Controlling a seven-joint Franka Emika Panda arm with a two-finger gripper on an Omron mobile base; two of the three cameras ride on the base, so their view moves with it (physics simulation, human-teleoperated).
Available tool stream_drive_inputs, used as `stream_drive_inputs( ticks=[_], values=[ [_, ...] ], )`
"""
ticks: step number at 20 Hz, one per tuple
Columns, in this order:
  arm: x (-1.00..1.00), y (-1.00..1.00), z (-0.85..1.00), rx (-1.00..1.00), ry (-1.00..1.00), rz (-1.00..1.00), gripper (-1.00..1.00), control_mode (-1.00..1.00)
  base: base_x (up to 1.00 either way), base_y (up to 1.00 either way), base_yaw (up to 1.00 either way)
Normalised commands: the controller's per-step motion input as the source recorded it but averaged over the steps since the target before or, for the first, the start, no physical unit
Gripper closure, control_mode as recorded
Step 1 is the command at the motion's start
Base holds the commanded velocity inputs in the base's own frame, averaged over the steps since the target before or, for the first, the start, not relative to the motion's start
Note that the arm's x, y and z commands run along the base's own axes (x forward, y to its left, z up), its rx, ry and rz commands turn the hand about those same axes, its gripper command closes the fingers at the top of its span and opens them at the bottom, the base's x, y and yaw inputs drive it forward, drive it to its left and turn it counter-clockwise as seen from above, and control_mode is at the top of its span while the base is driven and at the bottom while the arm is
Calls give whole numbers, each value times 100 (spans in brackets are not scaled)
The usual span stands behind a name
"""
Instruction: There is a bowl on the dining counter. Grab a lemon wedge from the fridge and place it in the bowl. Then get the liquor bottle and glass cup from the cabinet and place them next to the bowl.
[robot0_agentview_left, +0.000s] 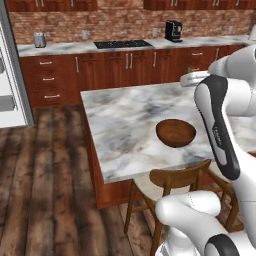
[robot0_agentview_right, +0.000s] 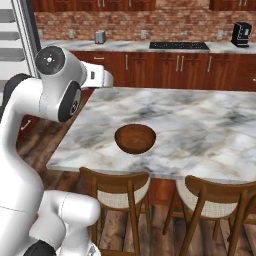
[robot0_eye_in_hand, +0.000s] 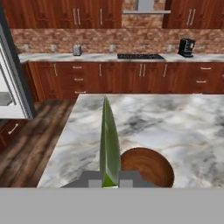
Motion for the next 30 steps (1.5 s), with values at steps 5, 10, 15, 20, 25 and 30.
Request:
stream_drive_inputs(
  ticks=[5, 10, 15, 20, 25, 30],
  values=[
    [0, 0, 0, 0, 0, 0, 100, 100, 43, -27, 0],
    [52, -31, -30, 0, 11, -2, 100, -100, 7, -7, 0],
    [93, -54, -69, 0, 23, -11, 100, -100, 0, 0, 0],
    [83, -19, -100, -6, 25, -11, 100, -100, 0, 0, 0],
    [75, -30, -92, -2, 24, -6, 100, -100, 0, 0, 0],
    [45, -9, -48, 0, 16, 0, 100, -100, 0, 0, 0]
  ],
)
